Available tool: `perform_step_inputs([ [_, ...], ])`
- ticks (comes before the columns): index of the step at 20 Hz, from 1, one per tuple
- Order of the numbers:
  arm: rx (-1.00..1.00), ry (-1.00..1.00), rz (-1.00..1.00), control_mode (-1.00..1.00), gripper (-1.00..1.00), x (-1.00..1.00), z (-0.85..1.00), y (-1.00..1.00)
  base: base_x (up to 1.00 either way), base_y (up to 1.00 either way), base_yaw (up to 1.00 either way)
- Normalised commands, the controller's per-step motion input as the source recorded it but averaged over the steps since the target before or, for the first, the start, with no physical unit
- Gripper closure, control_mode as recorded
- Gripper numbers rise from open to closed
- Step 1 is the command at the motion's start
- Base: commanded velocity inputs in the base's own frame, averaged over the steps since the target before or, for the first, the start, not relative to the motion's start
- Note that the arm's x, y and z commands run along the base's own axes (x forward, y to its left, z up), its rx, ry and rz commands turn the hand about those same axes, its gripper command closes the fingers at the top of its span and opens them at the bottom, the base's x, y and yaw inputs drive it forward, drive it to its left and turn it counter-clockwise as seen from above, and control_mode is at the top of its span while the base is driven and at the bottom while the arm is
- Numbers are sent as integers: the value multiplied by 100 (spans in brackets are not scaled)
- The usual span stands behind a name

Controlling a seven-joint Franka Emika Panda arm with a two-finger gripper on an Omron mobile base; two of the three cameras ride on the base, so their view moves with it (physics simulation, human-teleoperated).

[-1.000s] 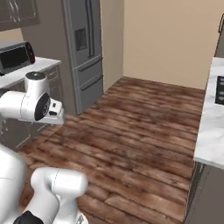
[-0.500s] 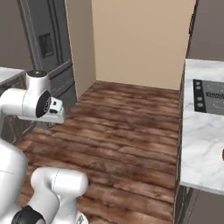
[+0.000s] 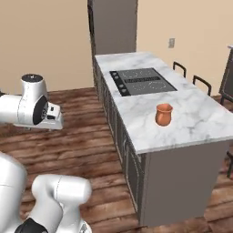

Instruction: Pick the kettle and jug and place them in the sink. Then turn on the water.

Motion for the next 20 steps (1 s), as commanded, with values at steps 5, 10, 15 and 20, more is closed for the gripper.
perform_step_inputs([
  [5, 0, 0, 0, 100, -100, 0, 0, 0, 29, -46, -57],
  [10, 0, 0, 0, 100, -100, 0, 0, 0, 68, -27, -8],
  [15, 0, 0, 0, 100, -100, 0, 0, 0, 96, 0, -1],
  [20, 0, 0, 0, 100, -100, 0, 0, 0, 79, 0, -16],
])
